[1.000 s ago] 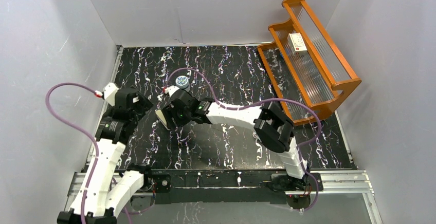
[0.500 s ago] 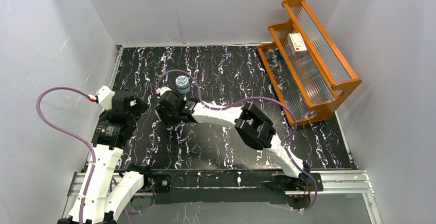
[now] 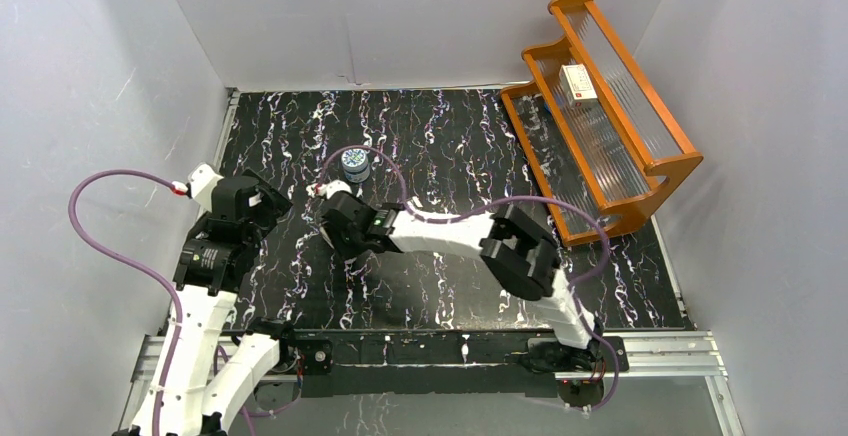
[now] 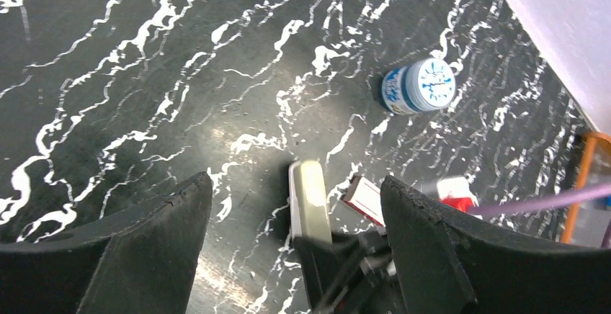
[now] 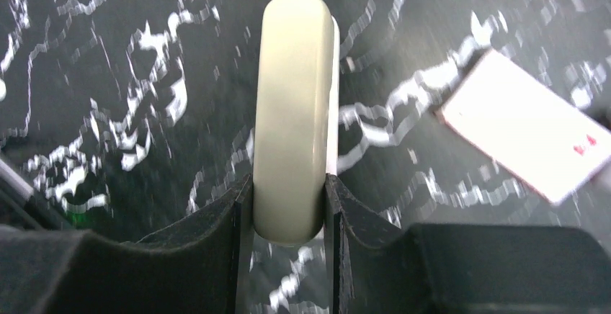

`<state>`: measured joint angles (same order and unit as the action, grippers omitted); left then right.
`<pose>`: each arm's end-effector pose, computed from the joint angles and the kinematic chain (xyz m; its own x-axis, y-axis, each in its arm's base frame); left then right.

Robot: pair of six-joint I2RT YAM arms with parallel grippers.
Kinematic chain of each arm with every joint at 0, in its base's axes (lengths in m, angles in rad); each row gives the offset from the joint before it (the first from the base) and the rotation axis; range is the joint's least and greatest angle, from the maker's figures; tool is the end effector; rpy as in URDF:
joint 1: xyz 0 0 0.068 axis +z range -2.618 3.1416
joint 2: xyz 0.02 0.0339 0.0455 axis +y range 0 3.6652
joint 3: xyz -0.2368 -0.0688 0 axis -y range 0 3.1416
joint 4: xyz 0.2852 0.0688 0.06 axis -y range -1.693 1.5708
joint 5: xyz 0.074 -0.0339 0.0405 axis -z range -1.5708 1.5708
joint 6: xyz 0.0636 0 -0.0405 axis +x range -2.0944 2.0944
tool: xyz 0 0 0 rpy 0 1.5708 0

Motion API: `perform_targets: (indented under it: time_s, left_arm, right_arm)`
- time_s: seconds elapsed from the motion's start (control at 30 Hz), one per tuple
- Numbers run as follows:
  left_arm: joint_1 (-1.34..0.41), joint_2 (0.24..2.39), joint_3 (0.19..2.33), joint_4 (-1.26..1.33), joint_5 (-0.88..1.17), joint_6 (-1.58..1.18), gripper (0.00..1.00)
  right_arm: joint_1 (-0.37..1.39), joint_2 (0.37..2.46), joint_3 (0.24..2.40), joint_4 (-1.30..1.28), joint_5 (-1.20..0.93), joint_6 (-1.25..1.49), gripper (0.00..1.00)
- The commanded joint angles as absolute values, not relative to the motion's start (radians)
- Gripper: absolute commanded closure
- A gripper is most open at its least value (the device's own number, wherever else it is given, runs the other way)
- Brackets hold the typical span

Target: Load the staples into the stapler

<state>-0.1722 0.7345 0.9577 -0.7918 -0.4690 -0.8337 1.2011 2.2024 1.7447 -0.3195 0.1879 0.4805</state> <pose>0.2209 -0.0092 0.3235 -0.1919 -0.6370 -0.7466 -0.5423 0.7029 -0.4603 0.2060 0.4987 0.1367 -0.6259 -0.3584 -0.6927 -0.6525 0.7271 0.2133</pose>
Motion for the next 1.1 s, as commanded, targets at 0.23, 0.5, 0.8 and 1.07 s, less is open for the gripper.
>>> perform_targets:
  time_s: [0.23, 0.5, 0.8, 1.07]
  left_arm:
    - [-0.208, 0.752, 0.936, -0.568, -0.083, -0.735, 0.17]
    - [-0.226, 0.850, 0.771, -0.286, 0.355, -0.770, 0.16]
    - [-0.394, 1.125, 0.660, -0.133, 0.541, -0.809, 0.13]
    - [-0.544, 1.315, 0.615, 0.078, 0.583, -0.882, 0.33]
  right_arm:
    - [1.206, 1.583, 1.138, -0.253, 0.376, 0.757, 0.72]
    - [1.173, 1.351, 0.923, -0.318, 0.520, 0.995, 0.72]
    - [1.006, 1.219, 0.705, -0.149, 0.297, 1.162, 0.72]
    - [0.924, 1.165, 0.603, -0.010, 0.150, 1.243, 0.72]
